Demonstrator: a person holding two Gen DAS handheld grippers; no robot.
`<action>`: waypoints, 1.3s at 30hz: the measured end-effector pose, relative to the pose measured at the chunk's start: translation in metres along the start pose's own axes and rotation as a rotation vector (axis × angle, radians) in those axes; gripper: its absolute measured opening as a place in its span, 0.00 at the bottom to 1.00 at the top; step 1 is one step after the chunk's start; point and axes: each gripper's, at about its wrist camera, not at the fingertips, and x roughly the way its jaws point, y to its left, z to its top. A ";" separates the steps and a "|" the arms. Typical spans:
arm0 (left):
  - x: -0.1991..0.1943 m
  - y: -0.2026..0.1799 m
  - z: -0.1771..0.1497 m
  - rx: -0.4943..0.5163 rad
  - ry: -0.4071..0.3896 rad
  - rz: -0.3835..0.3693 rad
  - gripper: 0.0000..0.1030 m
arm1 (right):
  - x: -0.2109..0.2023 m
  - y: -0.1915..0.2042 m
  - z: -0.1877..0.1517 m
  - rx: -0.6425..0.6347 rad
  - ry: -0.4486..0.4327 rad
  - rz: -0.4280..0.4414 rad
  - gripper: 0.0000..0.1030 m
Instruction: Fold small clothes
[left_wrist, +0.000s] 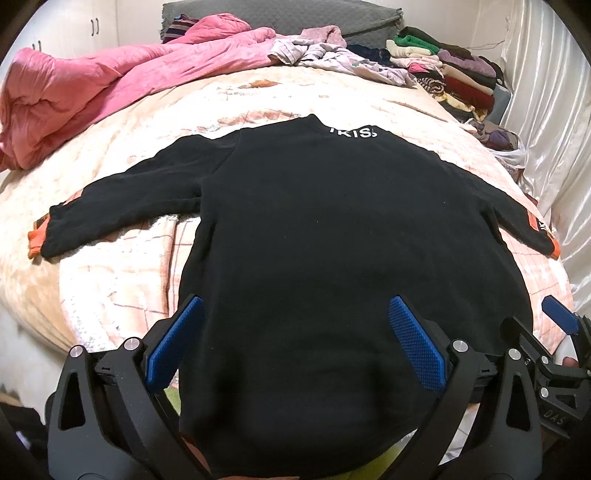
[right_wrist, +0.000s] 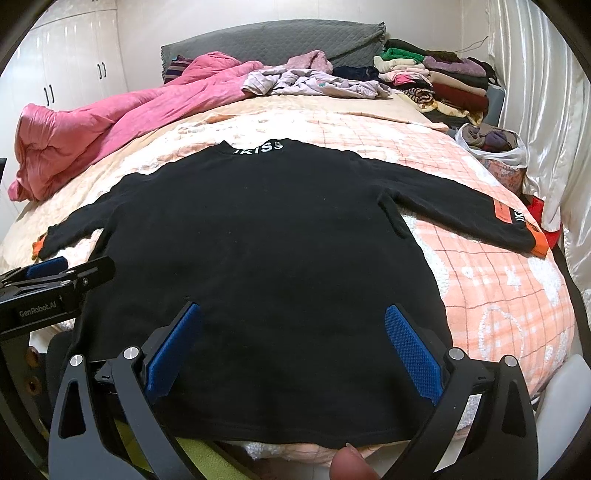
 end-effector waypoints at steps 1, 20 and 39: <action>0.000 0.000 0.000 -0.001 0.002 -0.001 0.91 | 0.000 -0.001 0.000 0.004 0.000 -0.002 0.96; -0.002 0.003 0.001 -0.002 -0.005 0.000 0.91 | -0.001 0.001 0.001 0.010 -0.008 -0.001 0.96; 0.002 -0.006 0.006 0.003 0.006 0.000 0.91 | 0.000 -0.011 0.003 0.042 -0.018 -0.005 0.96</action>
